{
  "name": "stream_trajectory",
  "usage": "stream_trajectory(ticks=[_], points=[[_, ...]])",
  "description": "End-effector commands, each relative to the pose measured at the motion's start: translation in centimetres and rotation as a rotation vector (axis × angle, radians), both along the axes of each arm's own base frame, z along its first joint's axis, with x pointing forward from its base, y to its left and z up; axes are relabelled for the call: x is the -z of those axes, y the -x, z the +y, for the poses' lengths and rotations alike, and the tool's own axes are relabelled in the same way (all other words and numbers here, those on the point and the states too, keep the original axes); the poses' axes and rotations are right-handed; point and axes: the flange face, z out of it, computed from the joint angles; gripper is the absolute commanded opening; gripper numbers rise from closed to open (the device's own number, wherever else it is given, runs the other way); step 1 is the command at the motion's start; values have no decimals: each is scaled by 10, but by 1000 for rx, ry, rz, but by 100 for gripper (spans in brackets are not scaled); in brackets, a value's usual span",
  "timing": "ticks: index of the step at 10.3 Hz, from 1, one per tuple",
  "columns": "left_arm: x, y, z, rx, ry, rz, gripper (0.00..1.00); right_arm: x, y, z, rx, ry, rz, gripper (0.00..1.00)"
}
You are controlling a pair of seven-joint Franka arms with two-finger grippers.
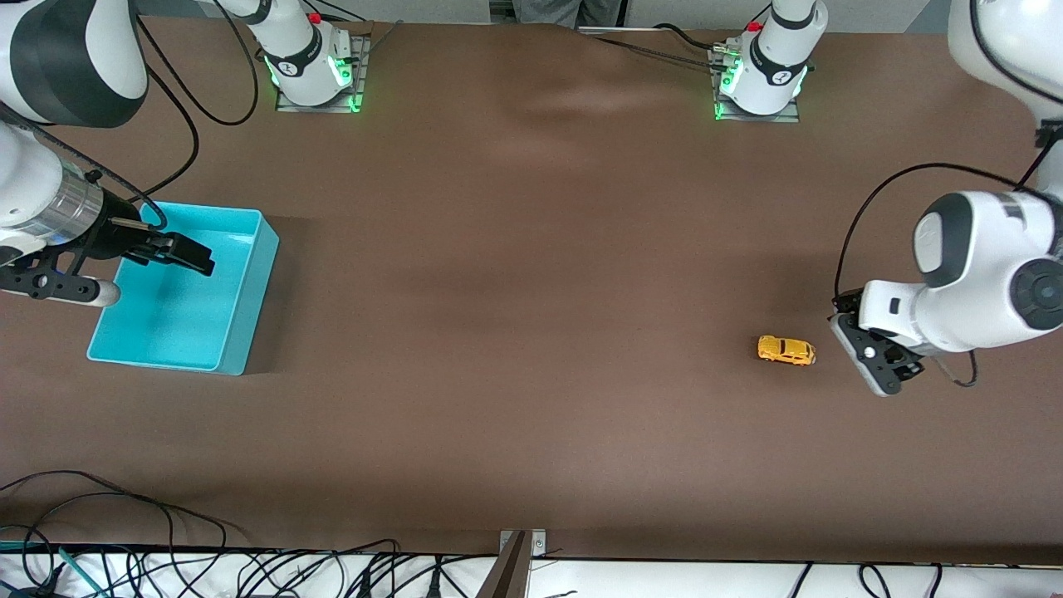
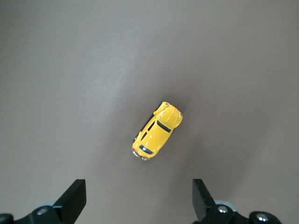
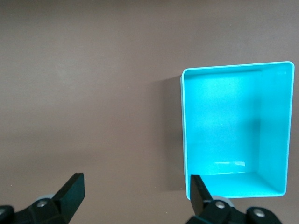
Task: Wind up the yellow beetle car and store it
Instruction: 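Move the left gripper down over the yellow beetle car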
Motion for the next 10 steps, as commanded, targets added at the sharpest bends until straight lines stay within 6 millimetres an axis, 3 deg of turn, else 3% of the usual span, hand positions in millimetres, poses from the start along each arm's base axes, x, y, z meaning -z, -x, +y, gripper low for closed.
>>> stream_trajectory(ticks=[1,6,10], points=[[37,13,-3,170,-1,-20,100,-4,-2,0,13,-2,-4,100],[117,48,-12,448,18,-143,100,-4,-1,0,11,-2,-2,100],[139,54,-14,550,22,-115,100,-4,-2,0,11,-2,-4,100]])
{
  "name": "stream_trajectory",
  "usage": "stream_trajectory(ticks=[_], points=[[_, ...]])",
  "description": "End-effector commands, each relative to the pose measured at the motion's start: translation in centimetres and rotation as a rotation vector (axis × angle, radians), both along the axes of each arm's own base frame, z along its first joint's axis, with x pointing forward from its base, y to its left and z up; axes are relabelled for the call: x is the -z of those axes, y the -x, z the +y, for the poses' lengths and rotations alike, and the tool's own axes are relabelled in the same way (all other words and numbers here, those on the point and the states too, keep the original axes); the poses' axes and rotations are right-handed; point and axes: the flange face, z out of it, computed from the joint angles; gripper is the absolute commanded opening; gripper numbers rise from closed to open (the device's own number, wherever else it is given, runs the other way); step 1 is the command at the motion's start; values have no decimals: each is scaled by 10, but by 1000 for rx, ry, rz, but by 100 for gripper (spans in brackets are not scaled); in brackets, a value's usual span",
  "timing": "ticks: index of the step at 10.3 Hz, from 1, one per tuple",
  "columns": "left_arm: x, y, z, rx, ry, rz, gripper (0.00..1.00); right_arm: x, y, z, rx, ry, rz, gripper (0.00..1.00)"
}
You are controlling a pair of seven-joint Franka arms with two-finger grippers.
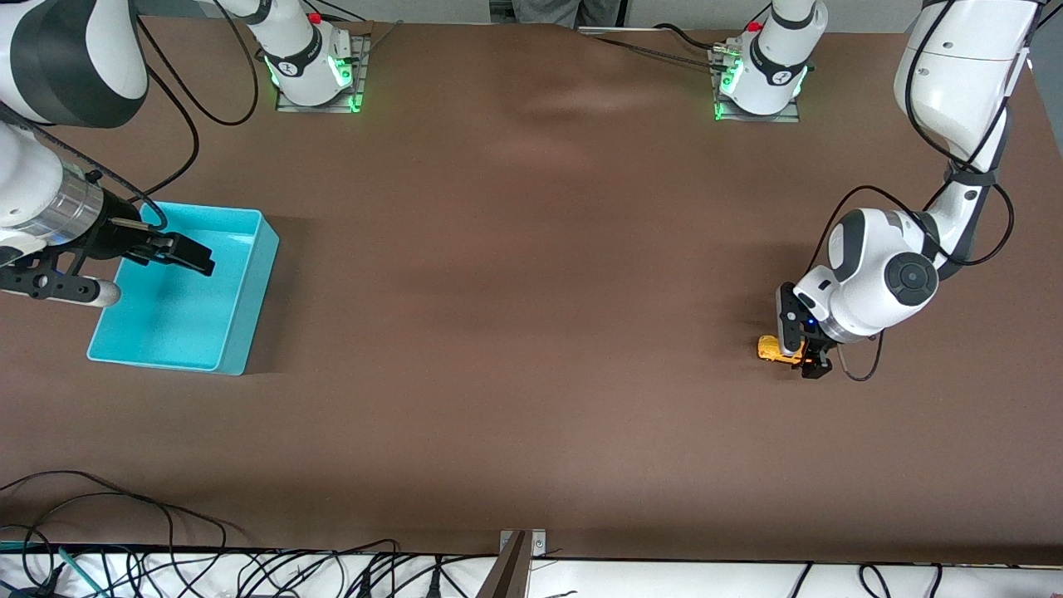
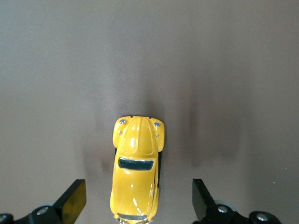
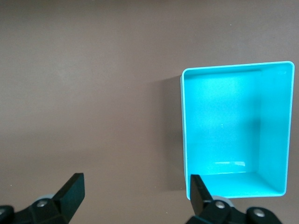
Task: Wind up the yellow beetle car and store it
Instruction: 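Close the left gripper on the yellow car's body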
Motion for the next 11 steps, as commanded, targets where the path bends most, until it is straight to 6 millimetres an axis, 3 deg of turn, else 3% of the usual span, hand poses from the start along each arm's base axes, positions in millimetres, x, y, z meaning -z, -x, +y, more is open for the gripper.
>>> stream_trajectory(ticks=[1,2,4,5,7,11], points=[[6,1,-2,47,-12,-7,94,-4,-1,0,12,-2,-4,100],[10,2,-2,48,-13,-1,83,-4,-1,0,12,-2,-4,100],[9,1,-2,48,-12,-2,26,-4,-1,0,12,-2,-4,100],[9,1,-2,47,-12,-1,13,-4,-1,0,12,-2,-4,100],[7,1,-2,46,-13,-2,2,-4,-1,0,12,-2,-4,100],[14,5,3,37,-13,28,1,-4,-1,0,12,-2,-4,100]])
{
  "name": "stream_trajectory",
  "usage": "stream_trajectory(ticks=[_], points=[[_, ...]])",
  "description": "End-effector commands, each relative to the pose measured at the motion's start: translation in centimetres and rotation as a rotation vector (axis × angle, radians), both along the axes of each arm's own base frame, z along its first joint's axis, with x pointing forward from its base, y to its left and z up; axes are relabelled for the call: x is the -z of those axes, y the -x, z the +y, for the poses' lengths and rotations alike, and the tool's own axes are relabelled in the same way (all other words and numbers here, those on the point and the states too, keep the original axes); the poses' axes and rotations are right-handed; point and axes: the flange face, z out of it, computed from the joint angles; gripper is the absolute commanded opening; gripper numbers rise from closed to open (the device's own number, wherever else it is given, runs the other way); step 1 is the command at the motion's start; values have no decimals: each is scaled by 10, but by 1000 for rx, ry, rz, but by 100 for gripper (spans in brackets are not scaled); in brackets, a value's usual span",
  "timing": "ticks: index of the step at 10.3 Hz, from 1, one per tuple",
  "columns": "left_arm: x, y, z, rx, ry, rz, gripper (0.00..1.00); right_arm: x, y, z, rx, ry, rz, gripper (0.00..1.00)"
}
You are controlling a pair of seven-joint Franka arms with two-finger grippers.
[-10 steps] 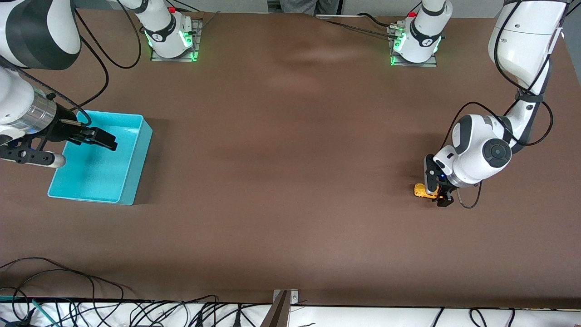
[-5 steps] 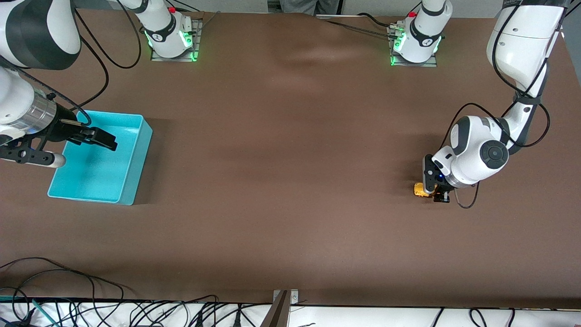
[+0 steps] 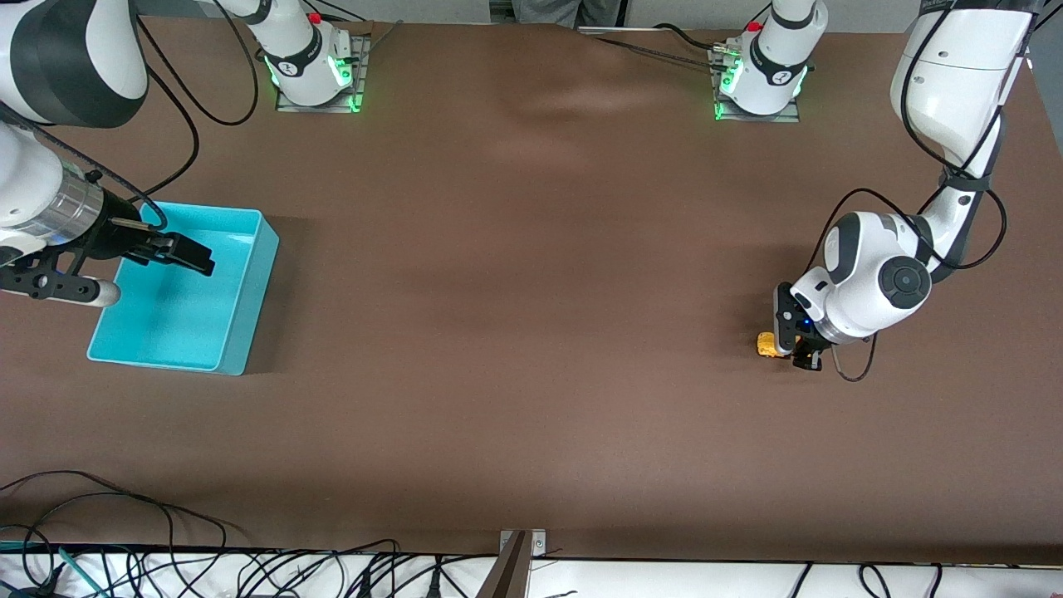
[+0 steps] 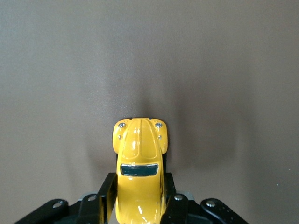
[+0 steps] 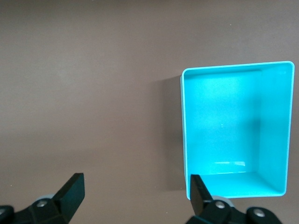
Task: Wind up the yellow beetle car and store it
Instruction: 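Close the left gripper on the yellow car's body, then drag the car backward along the table with the left gripper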
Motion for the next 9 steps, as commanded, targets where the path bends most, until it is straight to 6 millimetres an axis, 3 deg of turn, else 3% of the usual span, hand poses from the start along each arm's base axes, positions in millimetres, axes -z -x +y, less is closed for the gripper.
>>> stream_trajectory(ticks=[1,4,6,9], points=[[10,5,7,15,-17,43,1,-4,-1,0,12,-2,-4,100],[21,8,51,-56,-14,62,1,-4,-1,0,12,-2,-3,100],[34,13,93,-119,-9,79,1,-3,-1,0,12,-2,-1,100],[36,11,131,-97,-7,71,1,-3,-1,0,12,-2,-1,100]])
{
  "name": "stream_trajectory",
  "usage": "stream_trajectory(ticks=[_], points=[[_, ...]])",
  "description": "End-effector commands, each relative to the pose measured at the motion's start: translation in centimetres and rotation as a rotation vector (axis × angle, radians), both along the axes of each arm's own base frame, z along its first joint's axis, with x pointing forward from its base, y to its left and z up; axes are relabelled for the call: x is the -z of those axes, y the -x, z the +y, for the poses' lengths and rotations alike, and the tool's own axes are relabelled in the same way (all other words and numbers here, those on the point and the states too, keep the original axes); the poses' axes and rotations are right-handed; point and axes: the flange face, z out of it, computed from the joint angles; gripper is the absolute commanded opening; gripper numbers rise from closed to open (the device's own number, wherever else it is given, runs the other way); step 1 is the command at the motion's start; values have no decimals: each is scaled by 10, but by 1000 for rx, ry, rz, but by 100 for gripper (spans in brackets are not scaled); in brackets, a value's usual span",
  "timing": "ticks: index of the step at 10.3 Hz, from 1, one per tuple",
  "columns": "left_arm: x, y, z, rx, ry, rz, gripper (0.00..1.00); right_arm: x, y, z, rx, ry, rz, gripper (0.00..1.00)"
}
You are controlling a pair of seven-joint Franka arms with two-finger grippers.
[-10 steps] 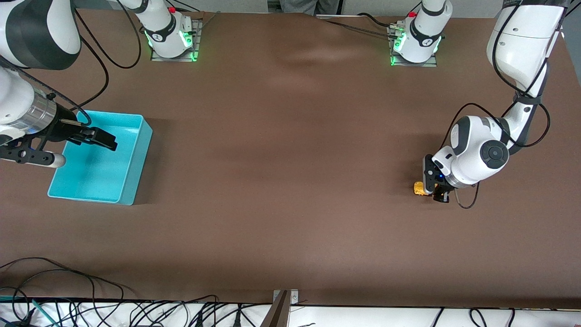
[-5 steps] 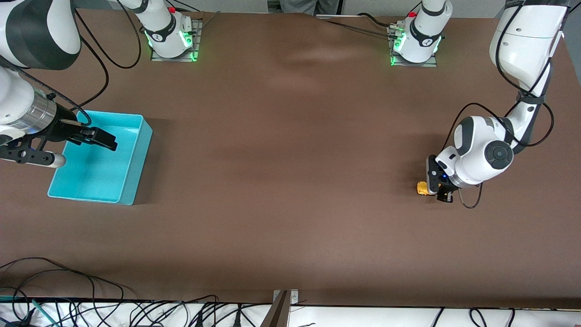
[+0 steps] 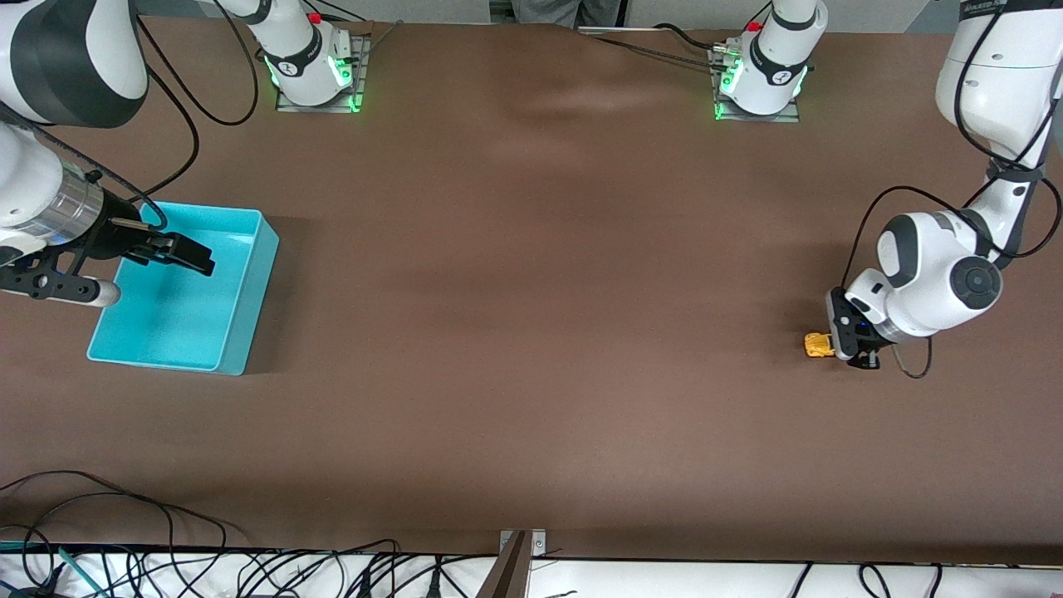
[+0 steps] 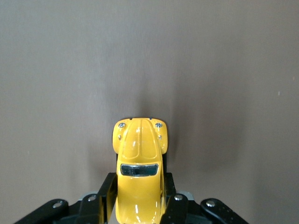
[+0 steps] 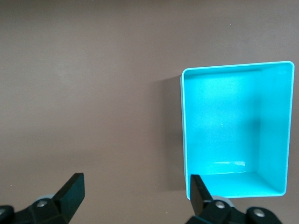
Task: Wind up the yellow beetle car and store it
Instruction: 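Drag the car backward along the table with the left gripper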
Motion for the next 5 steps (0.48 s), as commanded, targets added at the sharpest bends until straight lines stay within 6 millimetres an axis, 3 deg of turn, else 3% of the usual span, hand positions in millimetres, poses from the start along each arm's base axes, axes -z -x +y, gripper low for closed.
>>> stream_trajectory(ticks=[1,5], points=[[35,7,30,45,2,58,1,-3,-1,0,12,-2,-1,100],[40,7,79,88,5,45,1,-3,-1,0,12,-2,-1,100]])
